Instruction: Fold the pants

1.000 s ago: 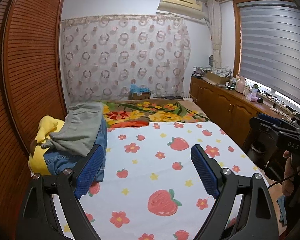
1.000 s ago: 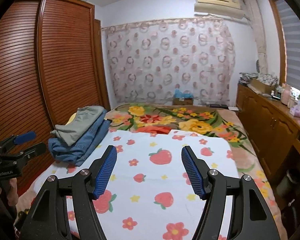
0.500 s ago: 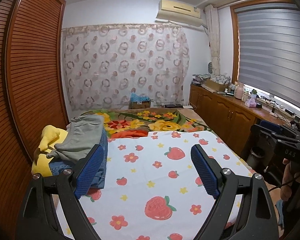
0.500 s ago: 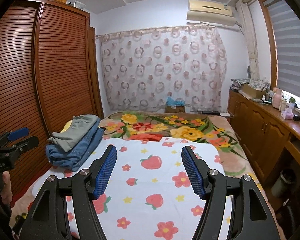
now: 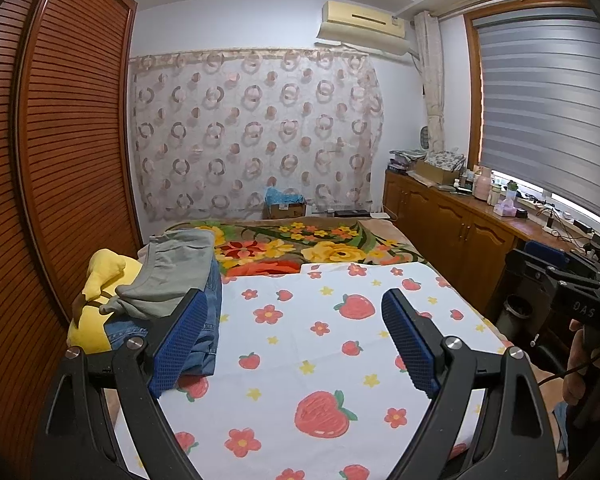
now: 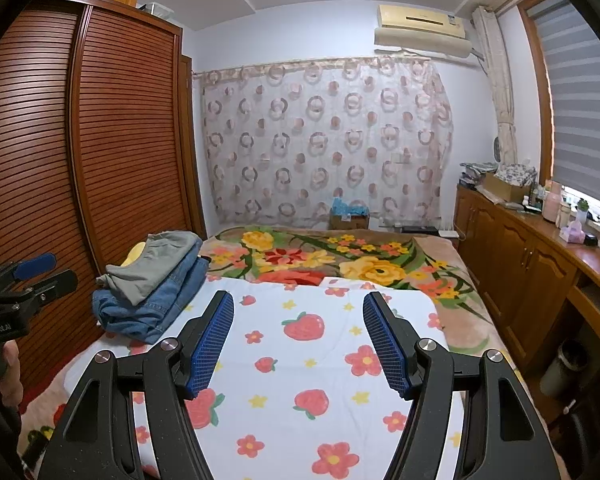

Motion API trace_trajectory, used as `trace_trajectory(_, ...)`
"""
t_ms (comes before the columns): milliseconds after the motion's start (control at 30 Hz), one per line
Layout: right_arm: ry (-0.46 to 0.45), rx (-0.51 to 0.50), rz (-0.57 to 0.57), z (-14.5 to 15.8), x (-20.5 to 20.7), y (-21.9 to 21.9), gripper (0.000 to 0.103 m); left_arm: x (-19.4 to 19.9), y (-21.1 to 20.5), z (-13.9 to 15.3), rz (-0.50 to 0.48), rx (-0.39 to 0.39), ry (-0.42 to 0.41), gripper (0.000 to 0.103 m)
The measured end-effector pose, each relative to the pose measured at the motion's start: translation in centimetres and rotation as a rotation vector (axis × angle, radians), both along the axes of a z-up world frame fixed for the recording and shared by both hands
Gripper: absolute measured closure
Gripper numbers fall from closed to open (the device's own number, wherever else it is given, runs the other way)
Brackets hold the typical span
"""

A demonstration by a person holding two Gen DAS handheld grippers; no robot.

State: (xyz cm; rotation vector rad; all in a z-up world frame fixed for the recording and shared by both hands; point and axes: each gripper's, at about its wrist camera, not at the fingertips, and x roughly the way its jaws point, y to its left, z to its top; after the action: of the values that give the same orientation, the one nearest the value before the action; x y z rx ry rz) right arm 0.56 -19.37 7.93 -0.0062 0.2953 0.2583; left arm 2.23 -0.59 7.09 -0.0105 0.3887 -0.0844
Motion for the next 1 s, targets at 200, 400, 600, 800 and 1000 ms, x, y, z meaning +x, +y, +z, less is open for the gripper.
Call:
trace_trajectory(200,0.0,-0.002,-0.001,-0.02,-0.01,0.0,0.034,0.01,0.02,0.02,0.0,0.001,-0.001,0.014)
trace_trajectory(400,0.001,0.0,0.001,-0.21,-0.05,-0.15,0.034,0.04,0.13,-0.03,0.0,0.001,0.0,0.014)
trace_trajectory(600,0.003,0.0,0.001,-0.28,0.02,-0.31,0.034,0.02,0.15,-0.02,0.001,0.001,0.0,0.014)
trace_trajectory(800,0.003,0.002,0.002,-0.38,0.02,-0.39,0.034,0.03,0.15,0.0,0.001,0.001,0.0,0.014)
trace_trajectory(1000,0.003,0.002,0.003,-0.37,0.02,-0.41,0.033,0.04,0.15,0.01,0.0,0.0,0.0,0.014)
